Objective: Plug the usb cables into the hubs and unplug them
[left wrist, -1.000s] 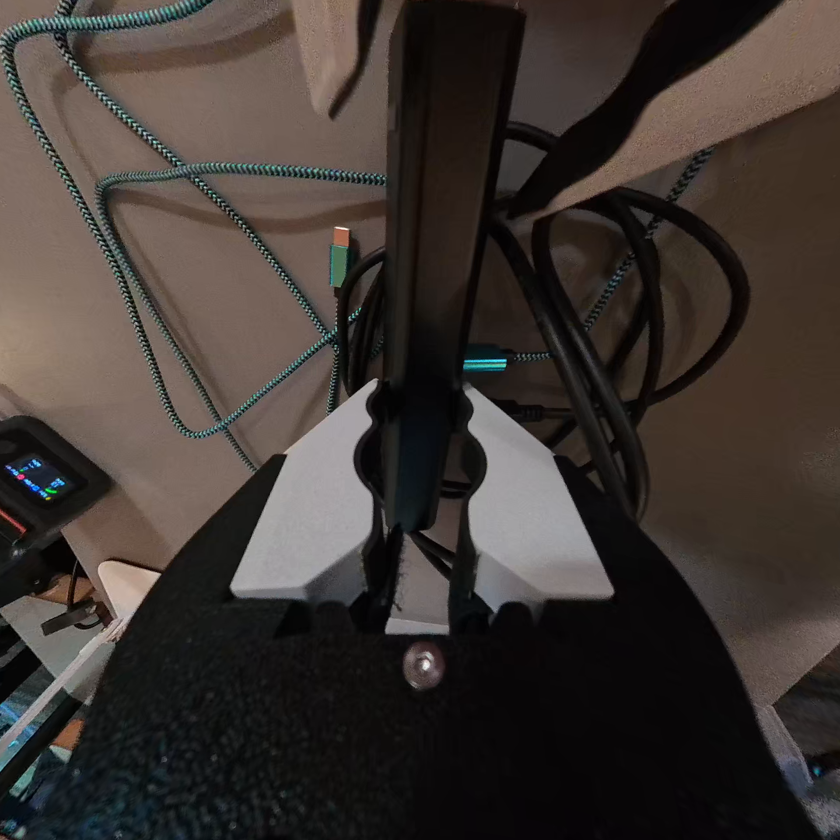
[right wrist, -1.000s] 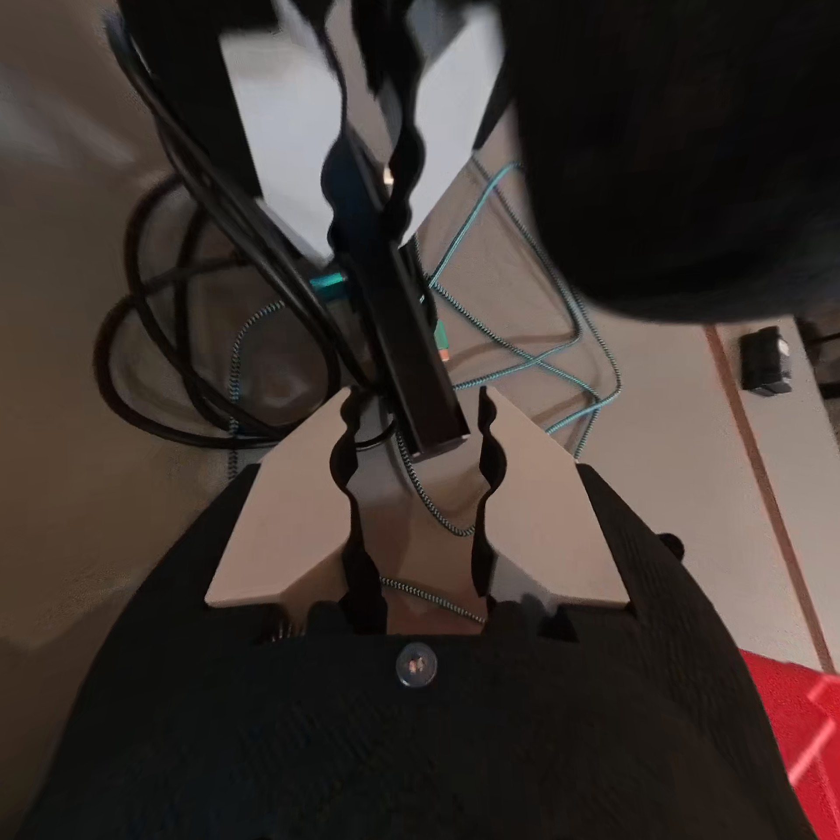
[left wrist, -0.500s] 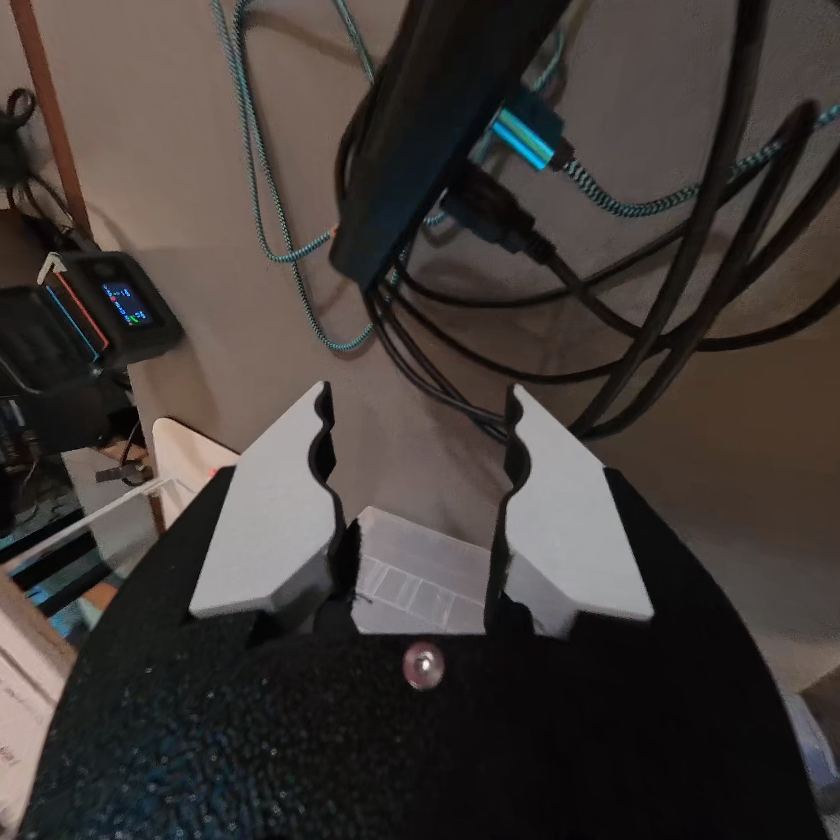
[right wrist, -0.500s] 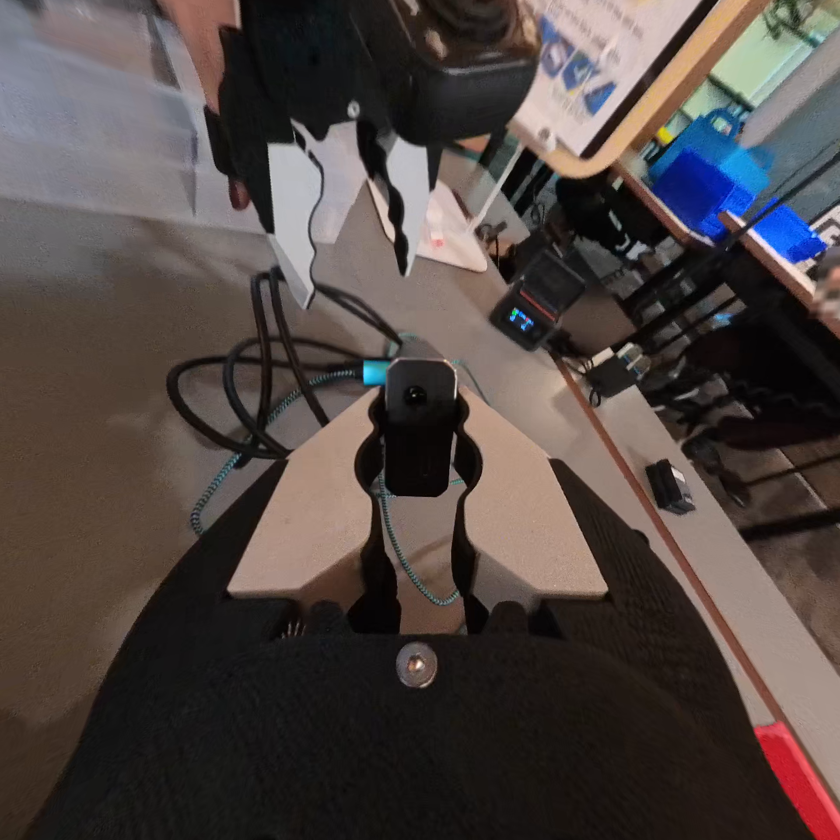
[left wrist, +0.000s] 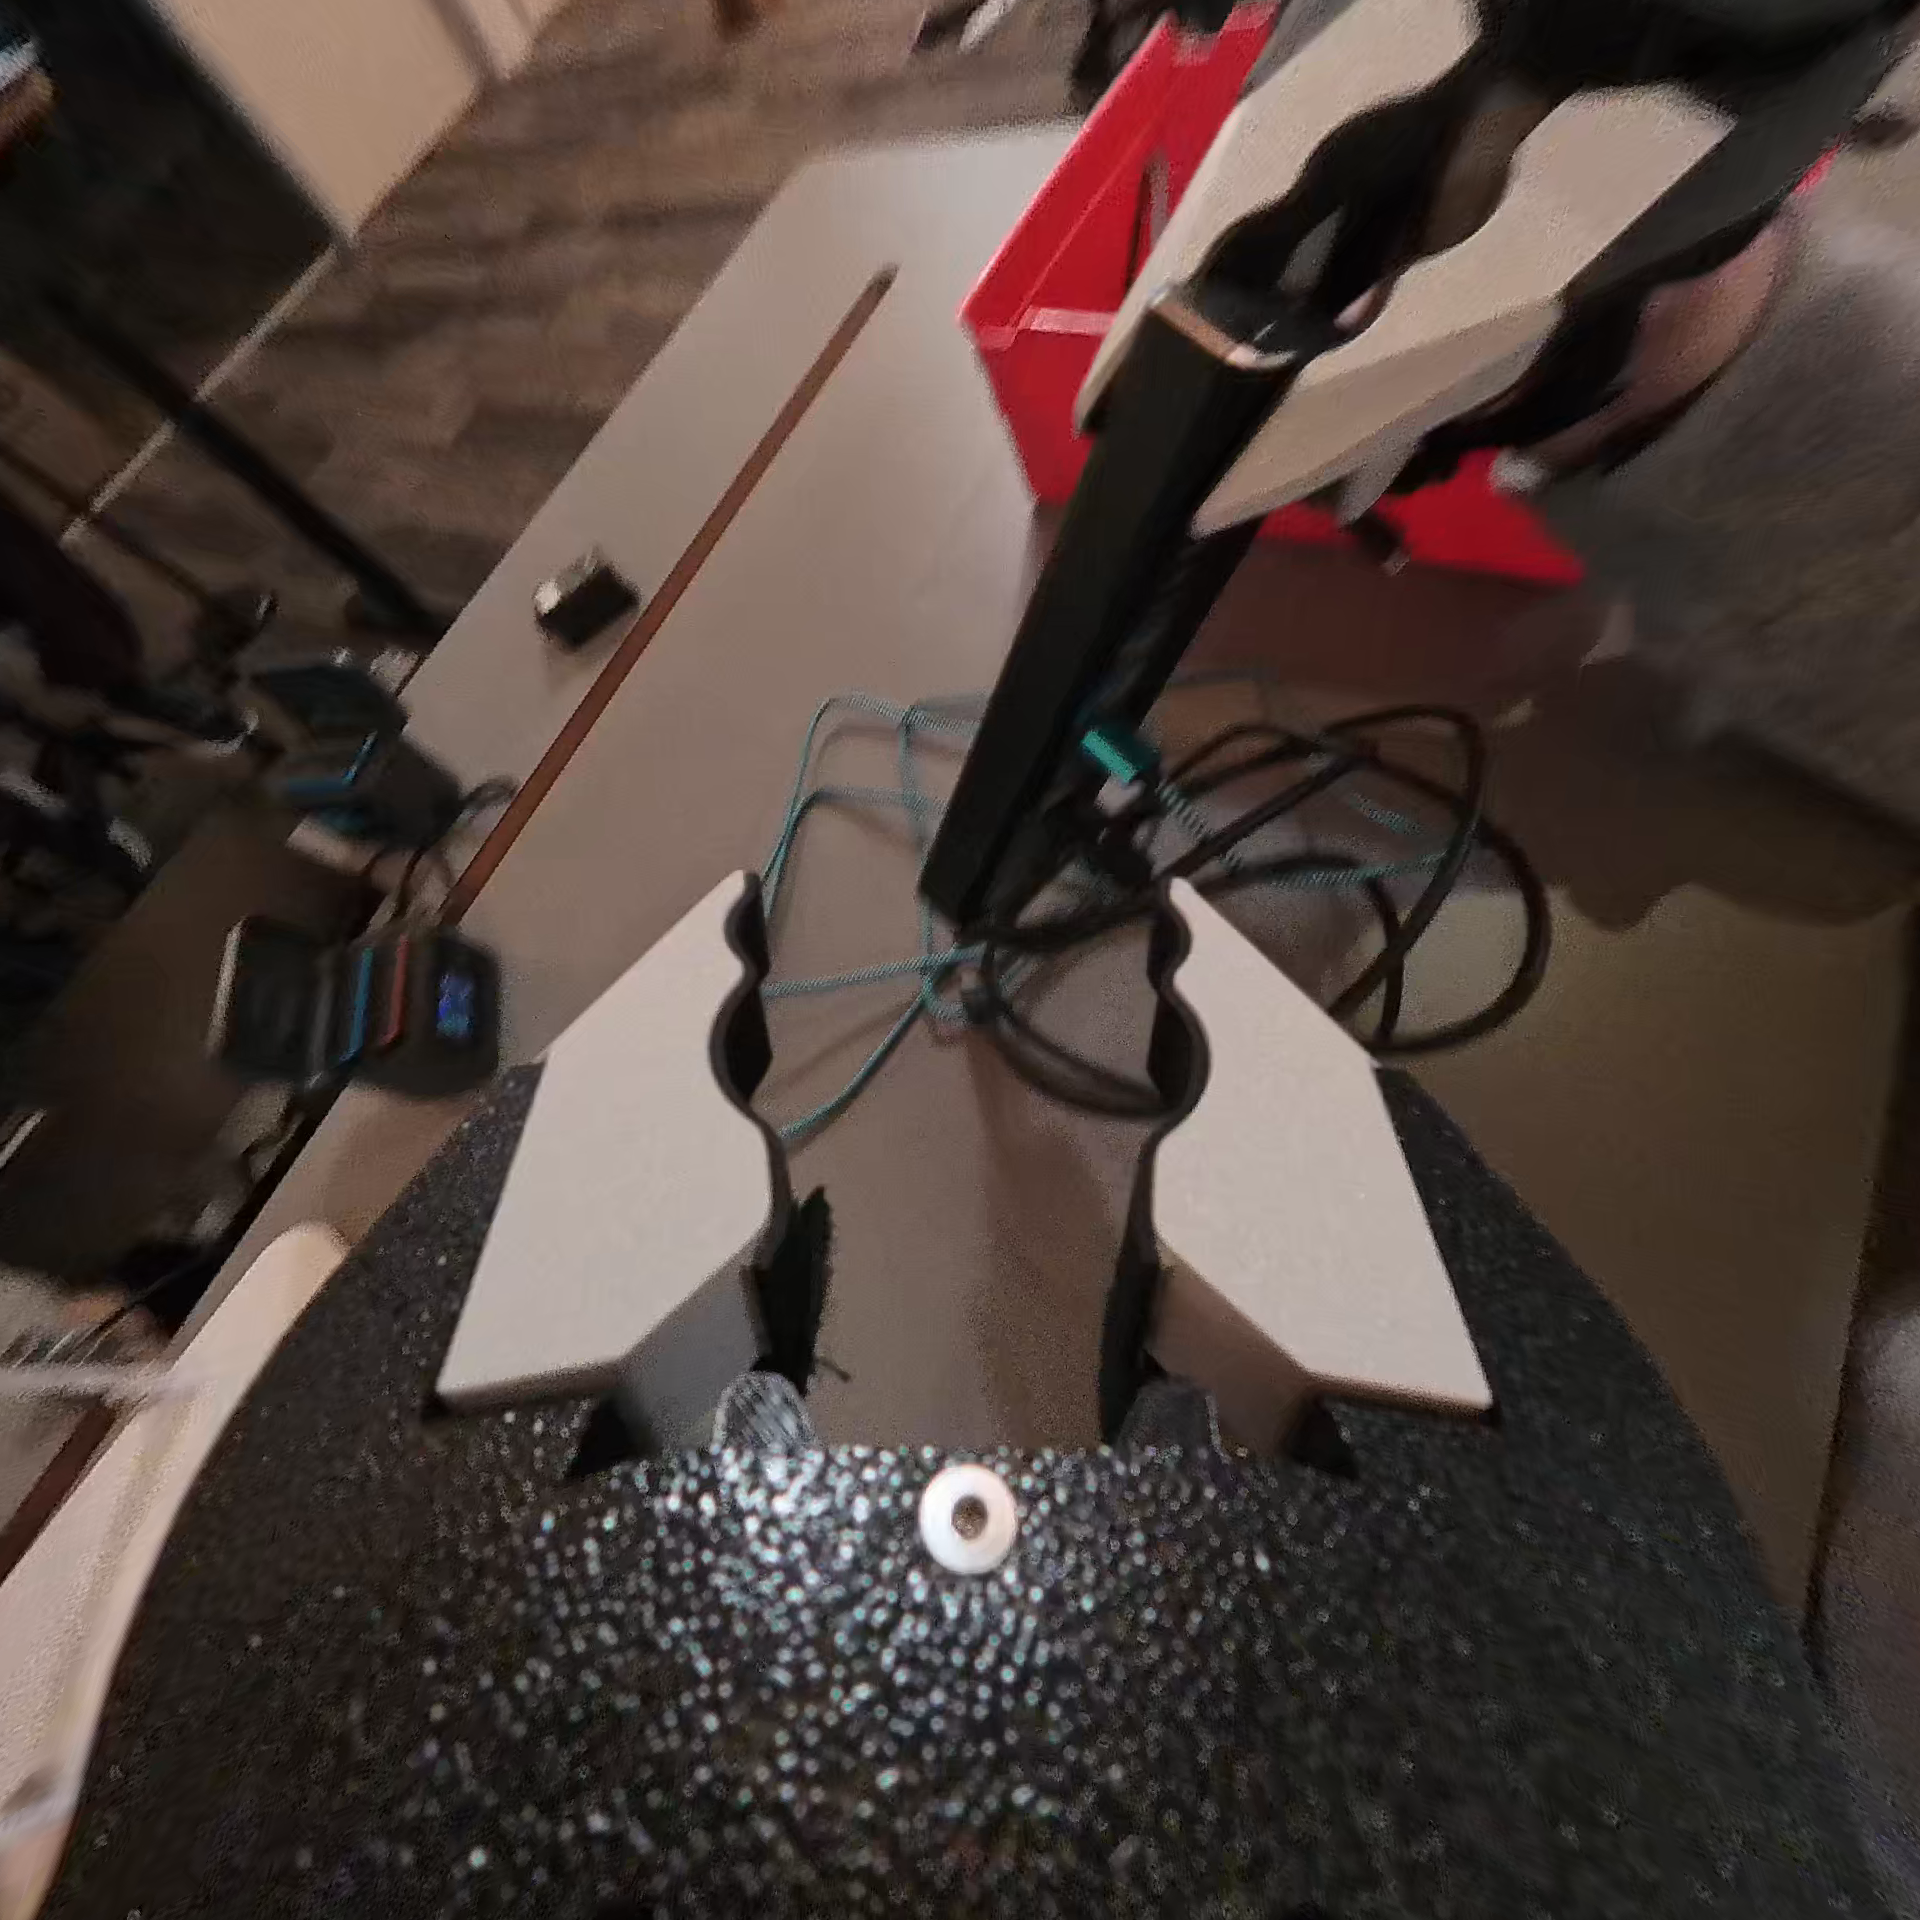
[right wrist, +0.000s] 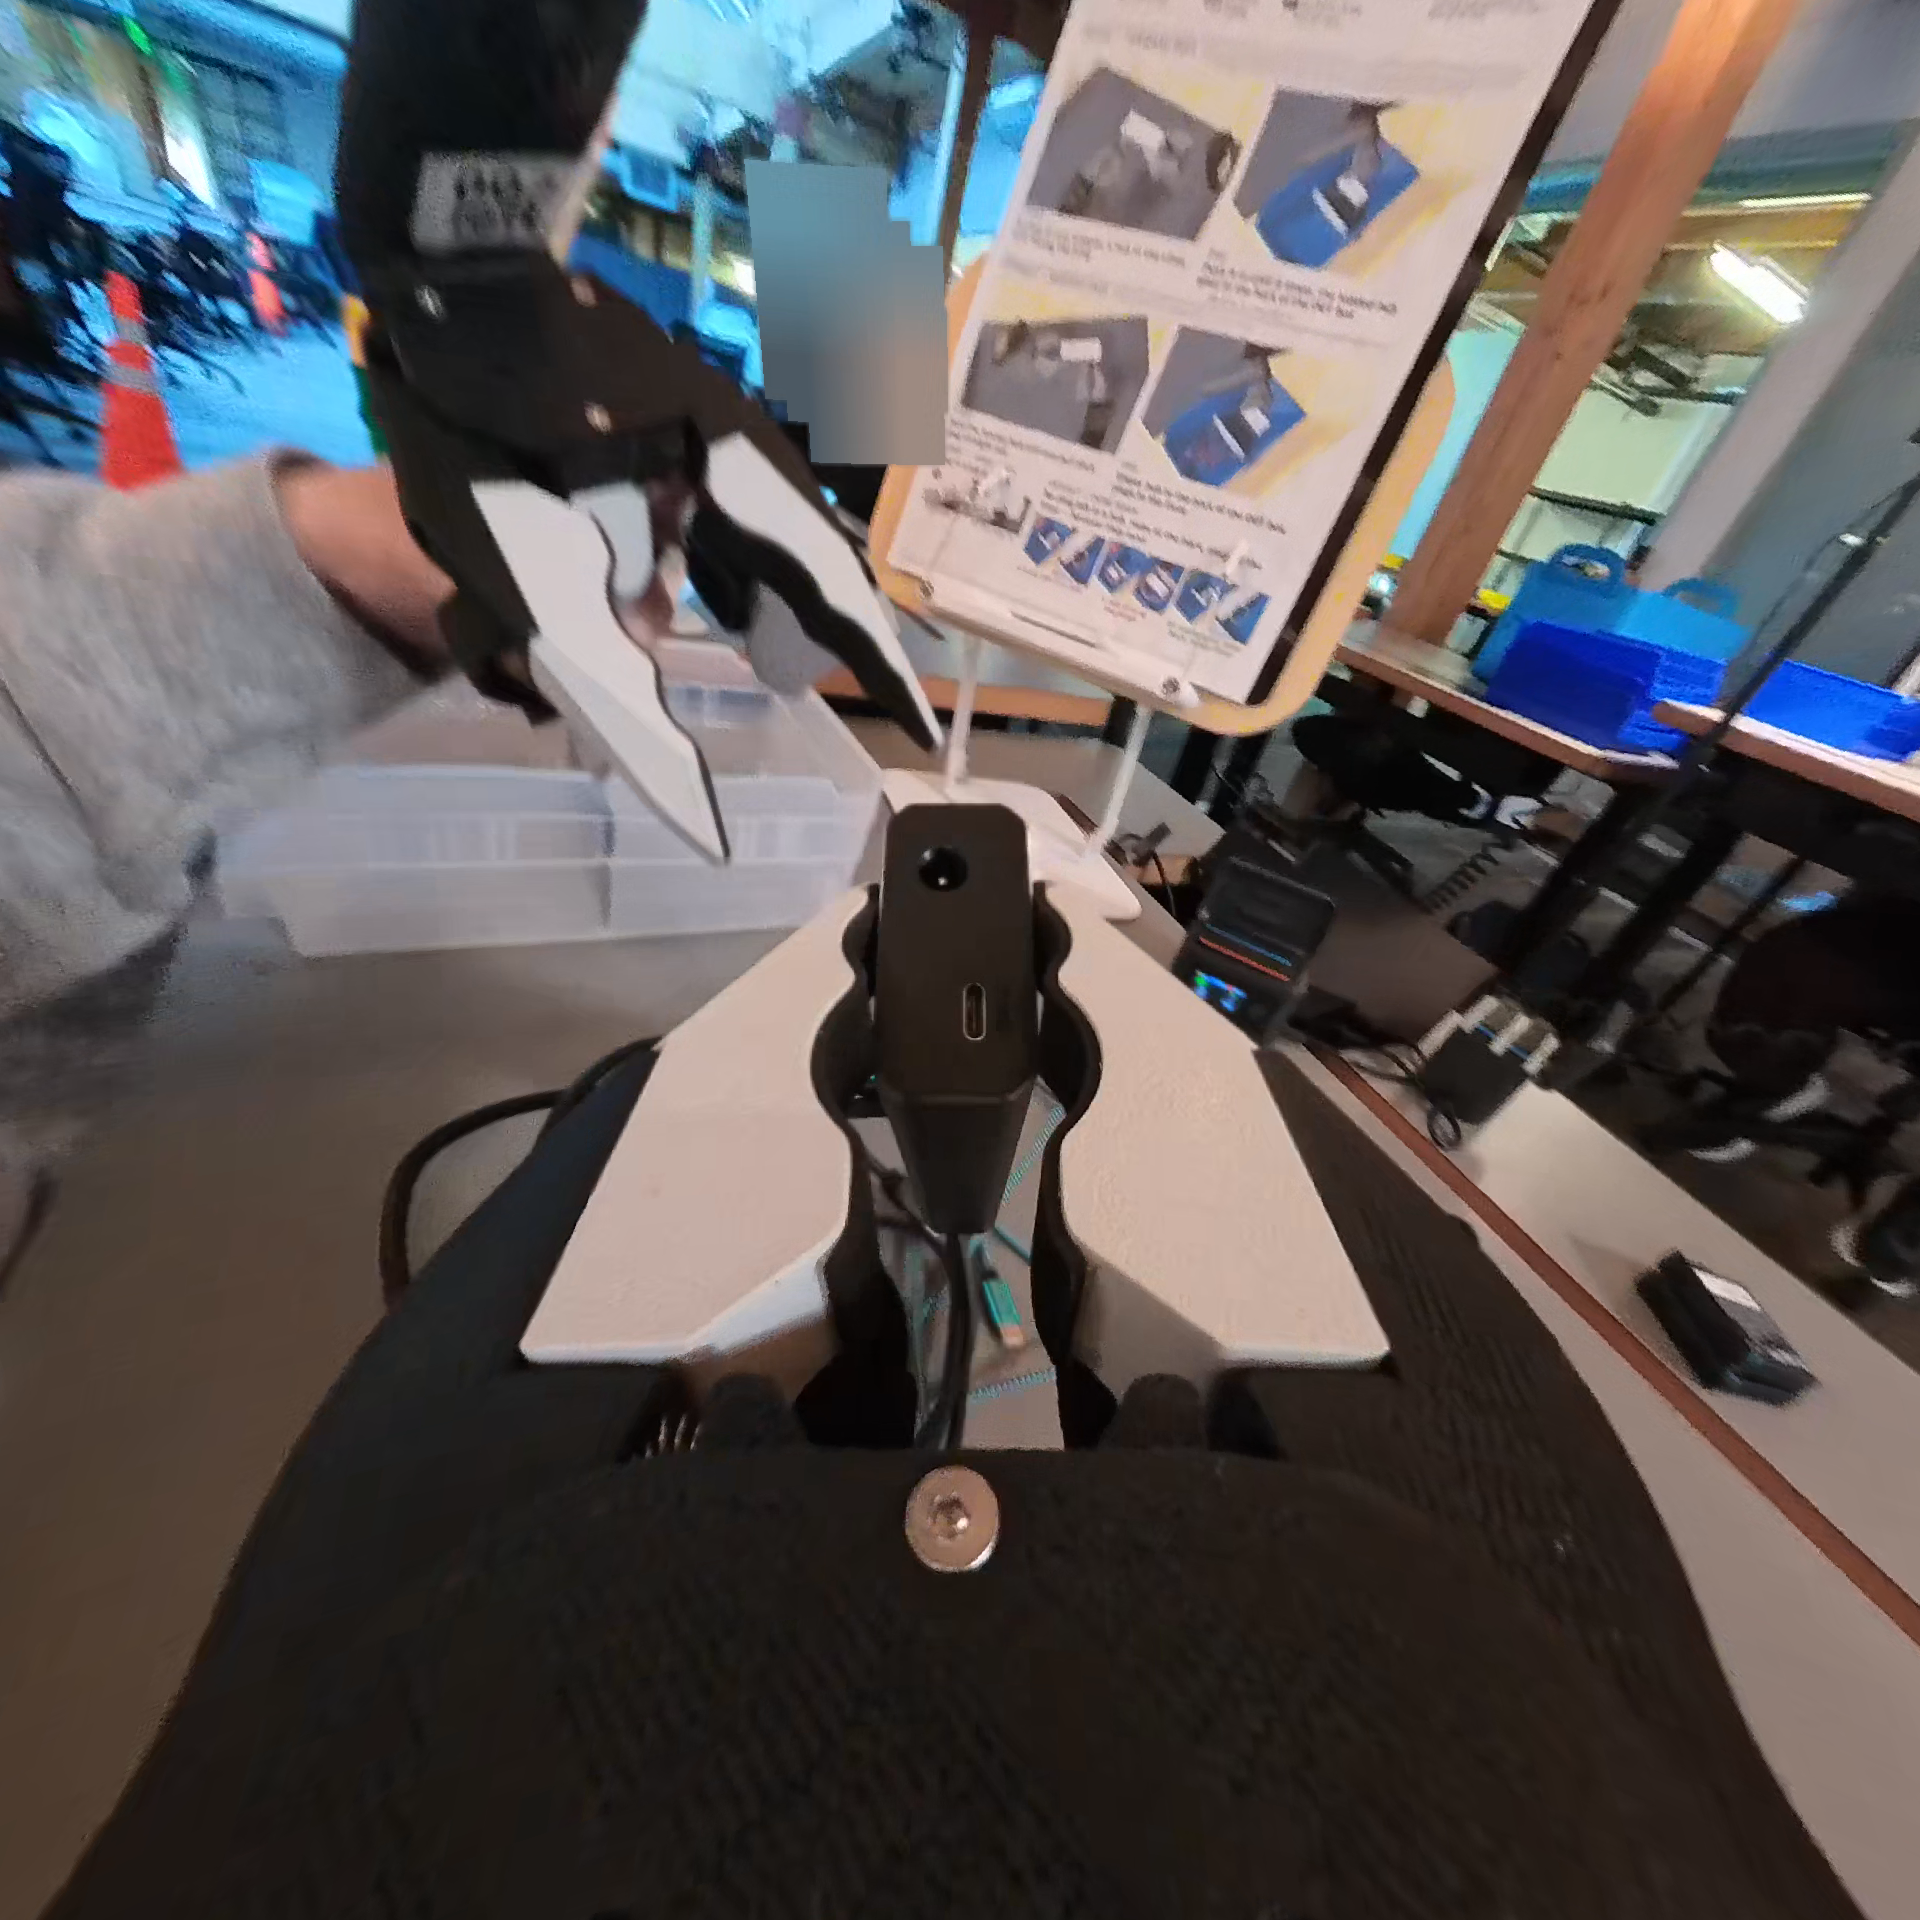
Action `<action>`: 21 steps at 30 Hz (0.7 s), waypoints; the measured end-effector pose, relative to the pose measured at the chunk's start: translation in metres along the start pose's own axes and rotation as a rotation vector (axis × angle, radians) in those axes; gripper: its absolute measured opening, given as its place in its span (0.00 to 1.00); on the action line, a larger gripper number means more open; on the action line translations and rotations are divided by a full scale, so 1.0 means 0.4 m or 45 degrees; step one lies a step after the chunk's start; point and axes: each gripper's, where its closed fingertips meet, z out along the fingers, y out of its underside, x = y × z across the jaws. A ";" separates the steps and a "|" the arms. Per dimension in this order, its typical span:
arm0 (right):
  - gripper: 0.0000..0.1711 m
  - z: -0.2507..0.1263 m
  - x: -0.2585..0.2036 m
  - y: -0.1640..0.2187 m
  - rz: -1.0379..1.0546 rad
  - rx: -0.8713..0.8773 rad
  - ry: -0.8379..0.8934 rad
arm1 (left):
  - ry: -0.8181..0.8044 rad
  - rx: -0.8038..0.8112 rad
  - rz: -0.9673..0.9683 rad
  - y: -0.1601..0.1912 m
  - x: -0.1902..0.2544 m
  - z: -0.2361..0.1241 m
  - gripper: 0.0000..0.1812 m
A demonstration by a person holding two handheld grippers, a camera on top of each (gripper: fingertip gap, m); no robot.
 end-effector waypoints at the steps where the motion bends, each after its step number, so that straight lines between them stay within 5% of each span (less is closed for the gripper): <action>1: 0.14 0.001 -0.005 -0.015 0.016 0.036 -0.028 | 0.016 0.049 -0.007 -0.011 0.012 0.008 0.40; 7: 0.15 -0.025 -0.056 -0.107 0.094 0.275 -0.241 | 0.277 0.284 -0.152 -0.032 0.060 0.030 0.45; 13: 0.14 -0.049 -0.063 -0.151 0.203 0.435 -0.363 | 0.587 0.596 -0.359 -0.055 0.114 -0.003 0.35; 21: 0.14 -0.071 -0.035 -0.157 0.421 0.619 -0.448 | 0.791 0.951 -0.528 -0.075 0.160 -0.059 0.44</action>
